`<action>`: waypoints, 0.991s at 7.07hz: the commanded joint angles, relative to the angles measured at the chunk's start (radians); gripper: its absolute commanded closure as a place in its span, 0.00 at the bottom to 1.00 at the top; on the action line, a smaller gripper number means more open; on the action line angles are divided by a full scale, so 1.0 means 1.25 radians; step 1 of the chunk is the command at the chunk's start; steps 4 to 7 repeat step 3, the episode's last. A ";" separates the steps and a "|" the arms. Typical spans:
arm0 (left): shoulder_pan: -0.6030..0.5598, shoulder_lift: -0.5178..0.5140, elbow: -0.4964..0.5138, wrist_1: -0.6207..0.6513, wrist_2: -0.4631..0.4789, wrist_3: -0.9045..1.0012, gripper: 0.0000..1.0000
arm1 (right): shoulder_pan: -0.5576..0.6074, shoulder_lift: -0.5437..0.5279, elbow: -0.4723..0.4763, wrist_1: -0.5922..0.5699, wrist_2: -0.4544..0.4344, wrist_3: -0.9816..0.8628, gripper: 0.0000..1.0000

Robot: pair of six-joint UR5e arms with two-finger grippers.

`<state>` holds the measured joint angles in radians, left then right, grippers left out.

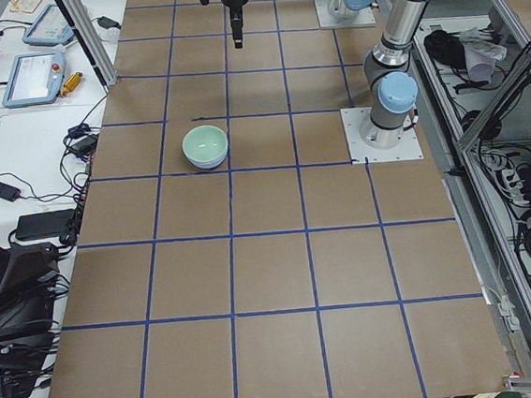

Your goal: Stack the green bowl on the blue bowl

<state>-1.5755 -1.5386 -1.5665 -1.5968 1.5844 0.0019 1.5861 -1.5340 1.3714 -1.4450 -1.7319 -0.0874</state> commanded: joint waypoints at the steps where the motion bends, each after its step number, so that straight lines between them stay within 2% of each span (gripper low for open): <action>1: 0.000 0.000 0.001 0.000 0.000 0.001 0.00 | 0.000 0.000 0.000 0.000 0.000 0.000 0.00; 7: 0.000 0.000 0.004 0.001 -0.001 0.000 0.00 | 0.000 0.000 0.000 0.000 0.000 0.000 0.00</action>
